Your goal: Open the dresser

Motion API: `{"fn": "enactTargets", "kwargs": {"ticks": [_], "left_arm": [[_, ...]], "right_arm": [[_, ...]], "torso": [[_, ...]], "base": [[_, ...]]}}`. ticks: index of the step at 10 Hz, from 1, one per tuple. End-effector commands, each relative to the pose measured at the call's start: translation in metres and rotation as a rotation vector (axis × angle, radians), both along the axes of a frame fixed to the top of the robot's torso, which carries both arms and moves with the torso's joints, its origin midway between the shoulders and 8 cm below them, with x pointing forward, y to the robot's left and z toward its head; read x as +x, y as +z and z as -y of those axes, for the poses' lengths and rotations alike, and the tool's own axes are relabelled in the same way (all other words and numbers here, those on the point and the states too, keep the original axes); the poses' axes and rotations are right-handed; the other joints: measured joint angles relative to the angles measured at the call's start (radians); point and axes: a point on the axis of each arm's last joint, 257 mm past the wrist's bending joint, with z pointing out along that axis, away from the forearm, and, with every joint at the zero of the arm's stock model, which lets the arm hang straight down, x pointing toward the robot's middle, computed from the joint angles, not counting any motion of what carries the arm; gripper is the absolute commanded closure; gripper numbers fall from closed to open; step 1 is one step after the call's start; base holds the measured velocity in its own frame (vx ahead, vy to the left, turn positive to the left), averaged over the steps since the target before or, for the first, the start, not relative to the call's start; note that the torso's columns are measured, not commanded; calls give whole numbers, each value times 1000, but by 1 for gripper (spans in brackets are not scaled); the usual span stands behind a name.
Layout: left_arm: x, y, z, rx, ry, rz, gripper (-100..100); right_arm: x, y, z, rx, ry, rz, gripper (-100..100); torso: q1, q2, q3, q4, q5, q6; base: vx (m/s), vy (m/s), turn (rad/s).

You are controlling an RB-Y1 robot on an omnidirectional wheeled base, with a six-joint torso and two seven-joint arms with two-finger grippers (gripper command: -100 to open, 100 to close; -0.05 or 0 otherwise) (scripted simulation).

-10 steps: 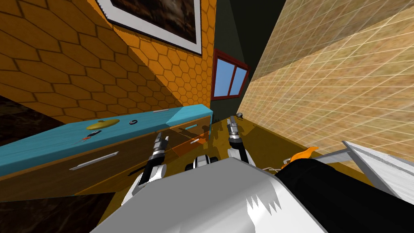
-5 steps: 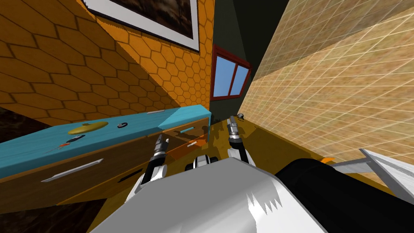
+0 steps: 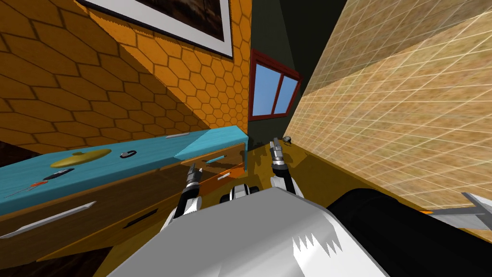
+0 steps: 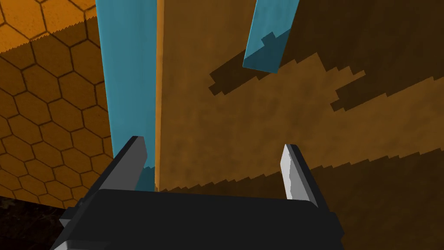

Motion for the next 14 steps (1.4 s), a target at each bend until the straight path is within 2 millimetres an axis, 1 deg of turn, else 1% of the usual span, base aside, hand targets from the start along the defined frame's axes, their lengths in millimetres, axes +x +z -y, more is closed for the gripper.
{"fn": "enactTargets", "kwargs": {"ticks": [1, 3, 4, 6, 7, 9, 11, 13, 14], "left_arm": [[2, -22, 10, -70, 23, -26, -100], [1, -33, 24, -128, 37, -34, -100], [1, -36, 29, -145, 41, -35, -100], [0, -34, 27, -135, 39, -34, -100], [0, -34, 26, -135, 39, -33, 100], [-1, -32, 27, -134, 36, -34, 100], [-3, -30, 28, -133, 34, -34, 100], [-3, -29, 28, -132, 33, -34, 100], [-3, -27, 19, -101, 26, -38, -100]], "right_arm": [[0, 0, 0, 0, 0, 0, 0], [0, 0, 0, 0, 0, 0, 0], [0, 0, 0, 0, 0, 0, 0], [0, 0, 0, 0, 0, 0, 0], [0, 0, 0, 0, 0, 0, 0], [0, 0, 0, 0, 0, 0, 0], [0, 0, 0, 0, 0, 1, 0], [0, 0, 0, 0, 0, 1, 0], [0, 0, 0, 0, 0, 0, 0]], "torso": [[0, 2, 1, 0, 0, 0], [-3, 3, 2, 1, -1, 0], [-2, 1, 1, 0, -1, 0], [-1, 0, 0, 0, 0, 0], [-2, 0, 0, 0, 0, 0], [-5, 4, 2, 1, -1, 0], [-6, 5, 3, 1, -2, 0], [-3, 0, 0, 0, -1, 0], [-1, -6, -3, -1, 0, 0]], "base": [[65, -104, 30], [38, -68, 15], [30, -39, 7], [6, -9, 1], [0, 0, 0], [-120, -32, 12], [-187, -72, 11], [-150, -45, 8], [-20, -7, -3]]}}
